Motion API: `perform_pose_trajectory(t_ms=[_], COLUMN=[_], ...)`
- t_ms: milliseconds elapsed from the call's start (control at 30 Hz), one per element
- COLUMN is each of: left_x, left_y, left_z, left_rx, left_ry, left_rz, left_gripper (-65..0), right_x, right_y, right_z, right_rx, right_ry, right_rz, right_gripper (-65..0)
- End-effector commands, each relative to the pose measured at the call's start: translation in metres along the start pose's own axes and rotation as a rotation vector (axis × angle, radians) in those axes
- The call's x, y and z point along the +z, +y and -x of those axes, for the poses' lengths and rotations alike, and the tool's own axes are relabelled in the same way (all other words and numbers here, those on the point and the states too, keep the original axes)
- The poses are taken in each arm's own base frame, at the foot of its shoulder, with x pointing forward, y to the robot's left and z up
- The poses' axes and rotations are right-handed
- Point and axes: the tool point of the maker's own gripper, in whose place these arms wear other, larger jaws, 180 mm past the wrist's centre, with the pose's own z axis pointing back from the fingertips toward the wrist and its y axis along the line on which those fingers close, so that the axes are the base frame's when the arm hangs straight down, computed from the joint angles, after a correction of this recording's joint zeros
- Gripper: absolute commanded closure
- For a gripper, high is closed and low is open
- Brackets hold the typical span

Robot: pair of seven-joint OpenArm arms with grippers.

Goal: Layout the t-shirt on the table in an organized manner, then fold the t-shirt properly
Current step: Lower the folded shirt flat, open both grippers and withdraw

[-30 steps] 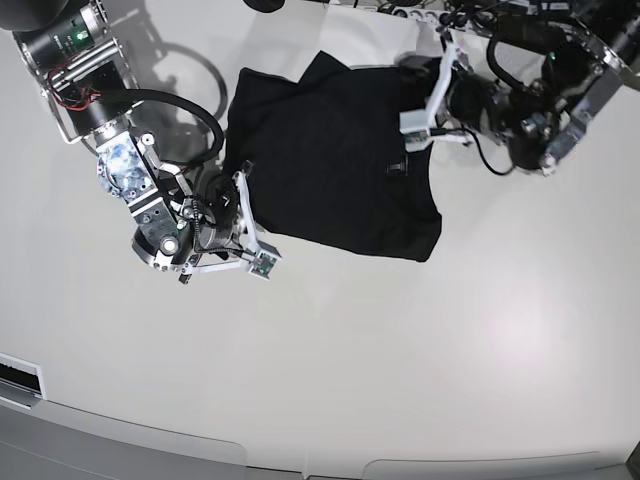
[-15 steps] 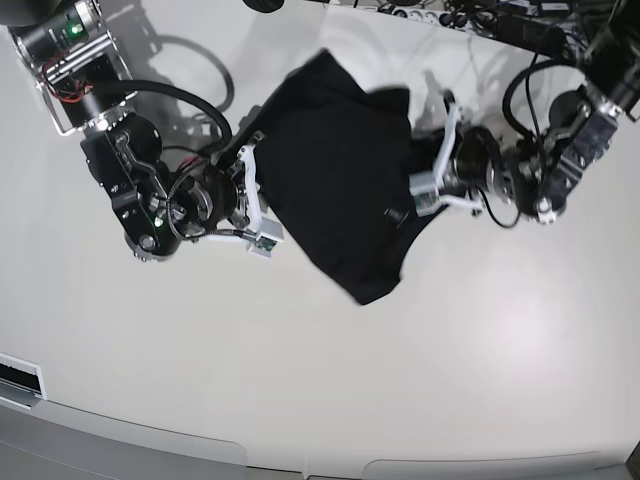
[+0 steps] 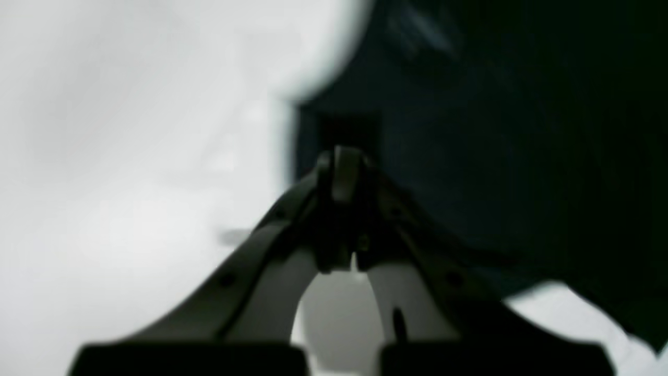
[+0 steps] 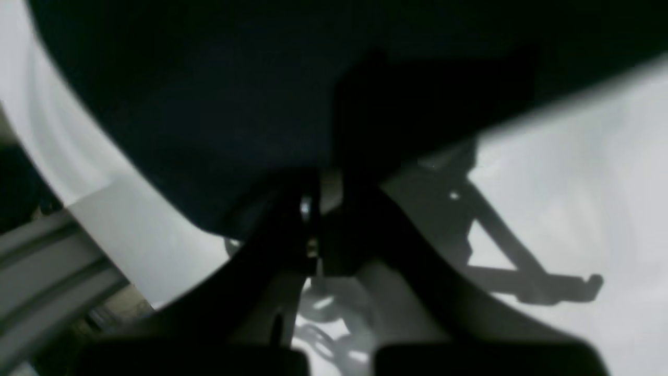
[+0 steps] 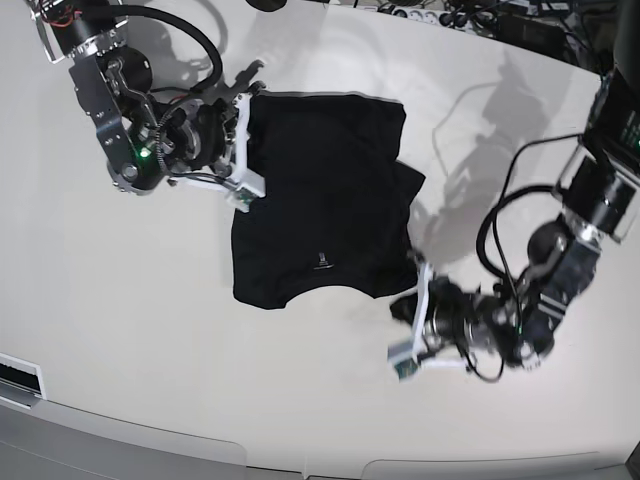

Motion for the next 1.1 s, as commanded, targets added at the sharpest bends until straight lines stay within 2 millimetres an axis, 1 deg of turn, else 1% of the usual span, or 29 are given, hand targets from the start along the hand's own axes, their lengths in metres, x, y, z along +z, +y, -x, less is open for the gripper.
perform_pose_trajectory(t_ms=[0,33,100,200,267,367,533,633,700,767,867,967,1067], left_x=[0.014,0.019,0.028,0.038,0.043,0.053,0.066,0.069,0.070,0.068,0.062,0.057,0.054], left_y=[0.019,0.027,0.033,0.028,0.022,0.022,0.033,0.034,0.032,0.026,0.013,0.001,-0.010], left_z=[-0.012,-0.012,-0.011,-0.008,-0.007,-0.004,0.016,0.032,0.041,0.051,0.065,0.071,0.074], left_rx=[0.007,0.031,0.083,0.166,0.210,0.283,0.419,0.480,0.508,0.518,0.533,0.547,0.562], left_ry=[-0.020,-0.013,-0.017,-0.057,-0.088,-0.142,-0.218,-0.231,-0.233,-0.226,-0.199,-0.197,-0.207], left_rz=[-0.044,-0.062,-0.057,0.010,0.063,0.094,0.067,0.053,0.052,0.062,0.085,0.117,0.149], left_gripper=[0.0,0.0,0.0,0.0,0.0,0.0,0.0,0.0,0.0,0.0,0.0,0.0,0.0], right_x=[0.010,0.013,0.017,0.024,0.027,0.027,0.013,0.008,0.004,0.001,-0.002,-0.003,-0.002], right_y=[-0.012,-0.018,-0.029,-0.038,-0.041,-0.037,-0.019,-0.006,0.002,0.011,0.034,0.057,0.071], right_z=[-0.007,-0.005,0.001,0.004,-0.001,-0.010,-0.016,-0.018,-0.015,-0.008,0.001,0.006,0.008], right_rx=[-0.027,-0.068,-0.153,-0.267,-0.304,-0.326,-0.320,-0.281,-0.263,-0.265,-0.273,-0.278,-0.305], right_ry=[-0.038,-0.047,-0.069,-0.134,-0.212,-0.312,-0.301,-0.277,-0.245,-0.214,-0.205,-0.222,-0.247], right_rz=[0.041,0.059,0.083,0.090,0.088,0.072,0.060,0.021,-0.003,-0.033,-0.133,-0.224,-0.282], right_gripper=[0.0,0.0,0.0,0.0,0.0,0.0,0.0,0.0,0.0,0.0,0.0,0.0,0.0])
